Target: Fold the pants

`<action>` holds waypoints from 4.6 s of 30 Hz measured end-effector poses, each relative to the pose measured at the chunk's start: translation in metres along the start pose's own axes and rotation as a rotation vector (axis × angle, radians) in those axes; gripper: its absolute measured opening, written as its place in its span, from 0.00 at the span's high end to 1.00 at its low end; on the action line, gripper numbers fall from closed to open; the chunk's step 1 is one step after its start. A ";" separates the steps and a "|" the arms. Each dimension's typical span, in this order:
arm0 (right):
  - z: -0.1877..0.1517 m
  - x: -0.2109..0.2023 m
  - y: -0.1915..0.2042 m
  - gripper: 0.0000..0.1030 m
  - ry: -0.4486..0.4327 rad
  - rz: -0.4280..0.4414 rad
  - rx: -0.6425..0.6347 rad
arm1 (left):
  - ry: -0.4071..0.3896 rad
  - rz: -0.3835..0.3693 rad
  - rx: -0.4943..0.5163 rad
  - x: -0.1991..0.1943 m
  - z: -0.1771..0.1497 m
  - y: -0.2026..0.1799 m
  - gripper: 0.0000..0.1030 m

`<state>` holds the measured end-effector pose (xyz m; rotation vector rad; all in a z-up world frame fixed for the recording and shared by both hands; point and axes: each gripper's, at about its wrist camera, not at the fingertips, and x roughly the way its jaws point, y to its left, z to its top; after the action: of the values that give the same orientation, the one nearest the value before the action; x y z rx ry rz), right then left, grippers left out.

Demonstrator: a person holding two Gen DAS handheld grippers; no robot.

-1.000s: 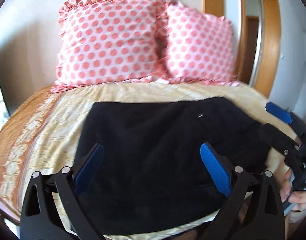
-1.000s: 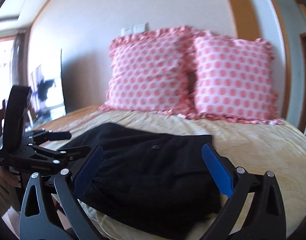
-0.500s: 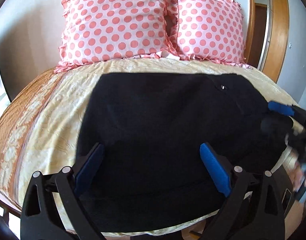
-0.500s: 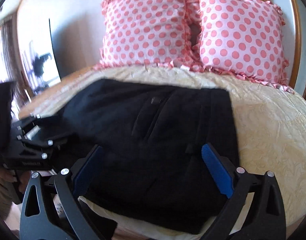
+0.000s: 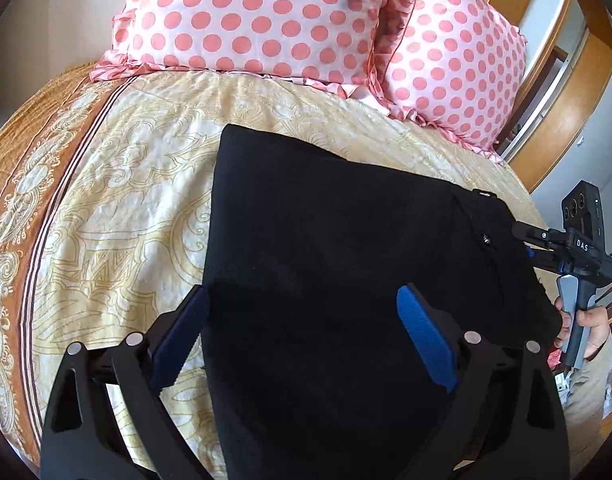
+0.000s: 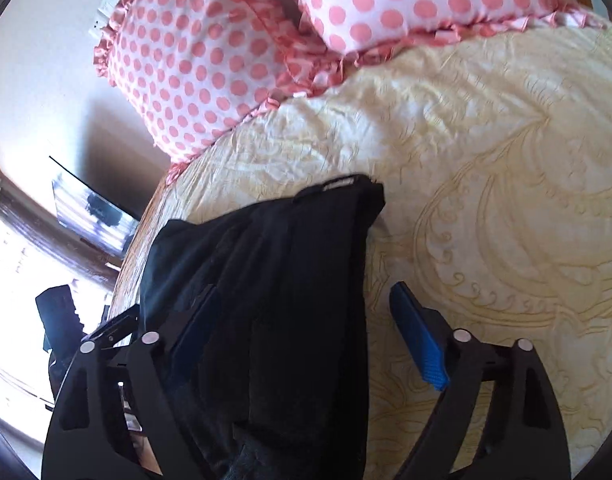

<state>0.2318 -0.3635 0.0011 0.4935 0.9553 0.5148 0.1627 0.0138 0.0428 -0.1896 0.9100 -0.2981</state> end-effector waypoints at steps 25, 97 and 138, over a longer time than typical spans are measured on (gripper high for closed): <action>-0.014 0.002 0.027 0.57 -0.040 -0.040 -0.254 | 0.099 -0.040 0.000 0.019 0.021 0.004 0.09; -0.020 0.064 0.097 0.12 -0.084 -0.481 -0.581 | -0.039 0.198 0.191 0.052 0.011 -0.047 0.16; -0.137 0.039 0.117 0.01 -0.314 -0.545 -0.317 | -0.200 0.358 0.072 -0.018 -0.093 -0.022 0.02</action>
<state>0.1105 -0.2262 -0.0201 0.0137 0.6504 0.0827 0.0740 -0.0048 0.0063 0.0121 0.7170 0.0208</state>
